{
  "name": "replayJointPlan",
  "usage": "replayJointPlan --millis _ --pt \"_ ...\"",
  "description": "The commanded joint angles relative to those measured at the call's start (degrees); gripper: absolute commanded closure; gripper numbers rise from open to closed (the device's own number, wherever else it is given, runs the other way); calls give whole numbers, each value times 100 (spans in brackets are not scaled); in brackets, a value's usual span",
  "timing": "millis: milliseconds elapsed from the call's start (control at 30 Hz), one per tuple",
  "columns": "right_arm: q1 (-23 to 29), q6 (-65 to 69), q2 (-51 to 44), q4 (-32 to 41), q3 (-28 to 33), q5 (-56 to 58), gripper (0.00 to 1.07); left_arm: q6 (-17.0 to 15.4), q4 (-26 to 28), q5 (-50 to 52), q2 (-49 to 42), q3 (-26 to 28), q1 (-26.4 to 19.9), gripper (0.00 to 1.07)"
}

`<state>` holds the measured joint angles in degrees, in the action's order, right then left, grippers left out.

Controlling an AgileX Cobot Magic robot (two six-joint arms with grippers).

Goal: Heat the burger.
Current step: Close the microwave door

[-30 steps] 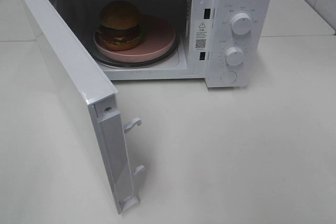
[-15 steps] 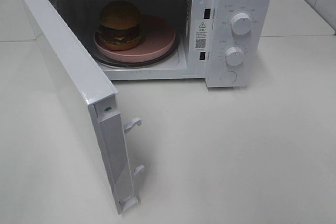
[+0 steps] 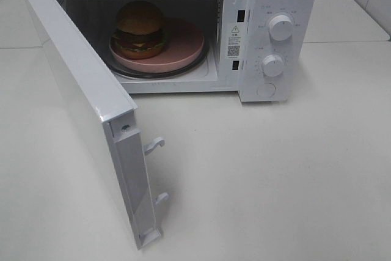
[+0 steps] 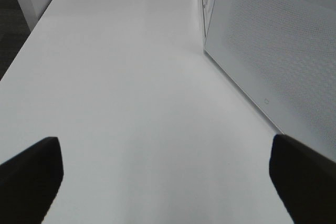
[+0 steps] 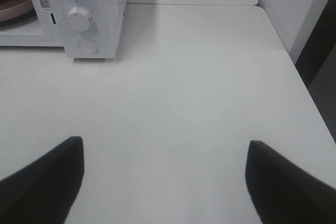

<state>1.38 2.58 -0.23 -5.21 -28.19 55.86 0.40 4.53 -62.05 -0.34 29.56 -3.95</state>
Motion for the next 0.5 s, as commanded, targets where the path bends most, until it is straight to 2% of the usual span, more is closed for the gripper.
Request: replayJointPlan --millis 33,367,467,500 --pt "-17 -86 -201 6 17 -80 31 6 29 92 -63 -11 11 7" --pt "-17 -86 -201 6 17 -80 31 -40 258 315 29 155 11 7" --pt "-17 -86 -201 6 17 -80 31 -40 264 584 201 235 11 11" --pt "-17 -86 -201 6 17 -80 31 -40 241 814 304 218 11 16"
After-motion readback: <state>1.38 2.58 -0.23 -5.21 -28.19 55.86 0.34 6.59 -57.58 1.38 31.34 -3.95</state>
